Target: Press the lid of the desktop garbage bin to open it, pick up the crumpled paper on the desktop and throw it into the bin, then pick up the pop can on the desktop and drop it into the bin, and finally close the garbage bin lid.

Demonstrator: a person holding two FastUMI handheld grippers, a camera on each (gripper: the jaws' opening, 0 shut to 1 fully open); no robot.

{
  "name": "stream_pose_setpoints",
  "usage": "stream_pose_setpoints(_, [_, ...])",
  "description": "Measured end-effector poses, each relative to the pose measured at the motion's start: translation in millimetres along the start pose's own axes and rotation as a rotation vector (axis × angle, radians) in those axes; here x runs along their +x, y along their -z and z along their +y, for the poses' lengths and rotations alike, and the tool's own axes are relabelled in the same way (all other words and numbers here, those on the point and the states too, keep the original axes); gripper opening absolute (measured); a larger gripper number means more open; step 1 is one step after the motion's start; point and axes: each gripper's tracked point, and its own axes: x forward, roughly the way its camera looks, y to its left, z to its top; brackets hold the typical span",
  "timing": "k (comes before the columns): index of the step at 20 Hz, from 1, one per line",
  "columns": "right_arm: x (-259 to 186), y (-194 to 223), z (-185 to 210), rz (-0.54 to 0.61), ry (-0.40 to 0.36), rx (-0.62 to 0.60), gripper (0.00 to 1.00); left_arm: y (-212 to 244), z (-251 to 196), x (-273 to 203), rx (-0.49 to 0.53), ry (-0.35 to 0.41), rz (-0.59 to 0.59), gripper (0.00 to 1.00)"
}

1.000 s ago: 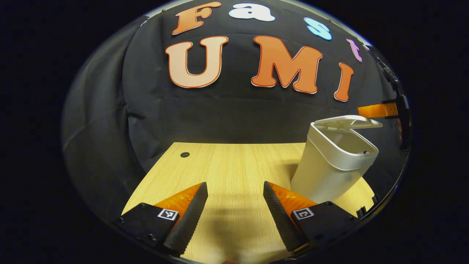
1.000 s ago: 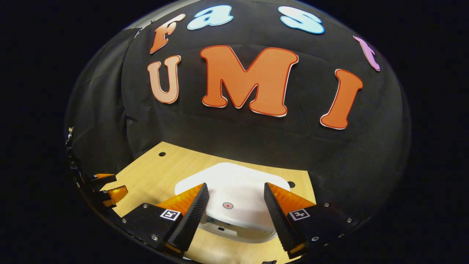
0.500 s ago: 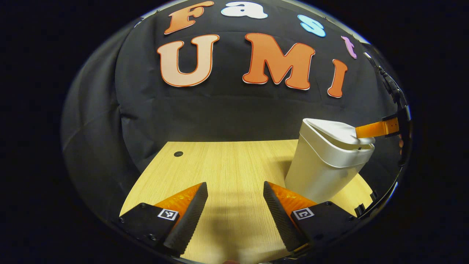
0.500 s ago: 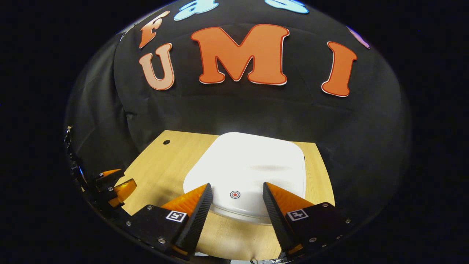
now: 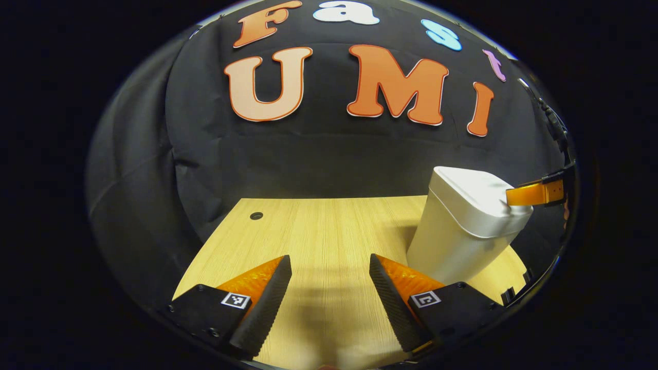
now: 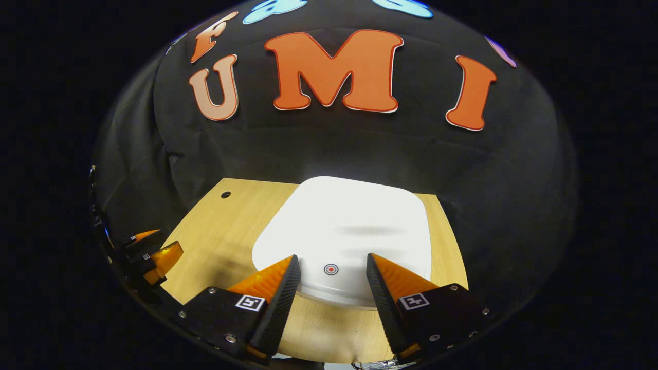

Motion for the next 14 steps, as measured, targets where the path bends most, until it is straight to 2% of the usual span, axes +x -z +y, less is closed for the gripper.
stream_pose_setpoints(6, [2, -4, 4, 0.001, 0.001, 0.008, 0.80, -21, 1, 2, 0.017, 0.000, -0.040, 0.97])
stream_pose_setpoints(14, [1, -16, 6, -0.127, 0.008, -0.018, 0.80, -73, -1, -12, 0.033, 0.022, -0.159, 0.97])
